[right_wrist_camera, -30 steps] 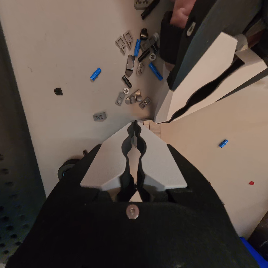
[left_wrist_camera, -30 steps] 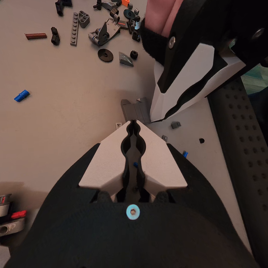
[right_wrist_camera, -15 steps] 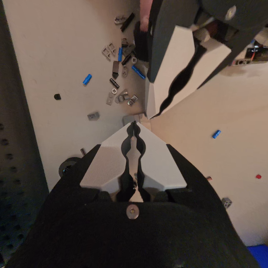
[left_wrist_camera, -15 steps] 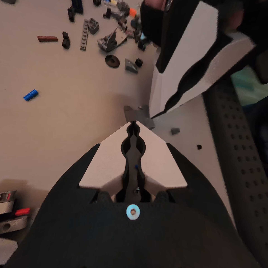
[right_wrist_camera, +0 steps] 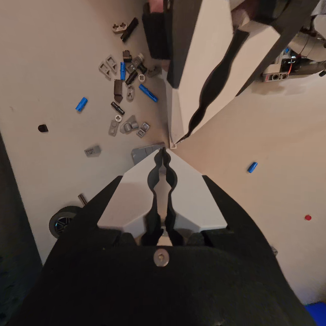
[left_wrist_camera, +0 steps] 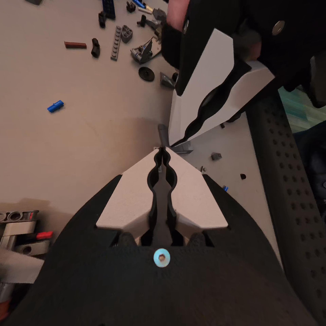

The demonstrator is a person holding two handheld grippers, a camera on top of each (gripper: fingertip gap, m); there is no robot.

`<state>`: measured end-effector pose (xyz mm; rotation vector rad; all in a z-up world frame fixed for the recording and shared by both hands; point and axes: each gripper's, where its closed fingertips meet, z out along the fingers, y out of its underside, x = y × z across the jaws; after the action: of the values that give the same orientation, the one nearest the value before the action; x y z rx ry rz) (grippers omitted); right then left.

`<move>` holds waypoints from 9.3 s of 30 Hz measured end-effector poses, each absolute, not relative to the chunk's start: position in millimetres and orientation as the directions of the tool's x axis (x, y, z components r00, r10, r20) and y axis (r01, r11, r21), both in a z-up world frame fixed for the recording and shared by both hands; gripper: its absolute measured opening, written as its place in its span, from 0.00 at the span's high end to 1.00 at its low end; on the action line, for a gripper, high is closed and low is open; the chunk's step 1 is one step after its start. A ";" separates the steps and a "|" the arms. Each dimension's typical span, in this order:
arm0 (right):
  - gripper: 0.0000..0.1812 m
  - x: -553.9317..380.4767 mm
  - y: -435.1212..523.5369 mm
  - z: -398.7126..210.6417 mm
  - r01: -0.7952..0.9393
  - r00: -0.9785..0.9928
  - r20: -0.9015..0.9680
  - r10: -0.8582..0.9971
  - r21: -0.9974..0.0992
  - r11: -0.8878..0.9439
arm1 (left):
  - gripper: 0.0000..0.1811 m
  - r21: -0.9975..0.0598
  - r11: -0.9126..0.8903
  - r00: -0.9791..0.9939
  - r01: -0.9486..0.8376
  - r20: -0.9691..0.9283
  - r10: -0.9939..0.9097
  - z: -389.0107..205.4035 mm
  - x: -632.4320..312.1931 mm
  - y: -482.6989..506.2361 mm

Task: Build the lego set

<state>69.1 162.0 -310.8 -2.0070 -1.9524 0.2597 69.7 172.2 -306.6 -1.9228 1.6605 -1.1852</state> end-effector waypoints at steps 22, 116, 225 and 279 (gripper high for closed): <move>1.00 63.8 158.0 -317.4 0.910 0.097 -0.044 0.994 -0.402 -0.106 | 1.00 -0.661 -0.196 -0.062 -0.724 0.346 -0.936 -324.5 68.7 160.1; 0.96 78.5 181.1 -244.6 0.867 -0.071 0.650 0.757 -0.335 0.369 | 0.95 -0.553 0.399 -0.089 -0.731 -0.503 -0.860 -266.6 79.4 190.3; 0.98 94.8 208.5 -169.8 0.852 0.138 0.878 0.457 -0.341 0.398 | 0.70 -0.980 -0.163 -0.089 -0.112 0.173 -0.981 -174.6 73.8 182.0; 0.98 88.9 144.9 -147.0 0.502 0.075 0.427 0.901 -0.797 0.336 | 0.95 -0.827 0.469 0.035 -0.310 -0.502 -0.864 -170.4 96.6 154.8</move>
<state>88.9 144.9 -147.0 -1.3082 -1.5743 0.4879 96.6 154.8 -170.4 -1.0658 1.5304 -0.5837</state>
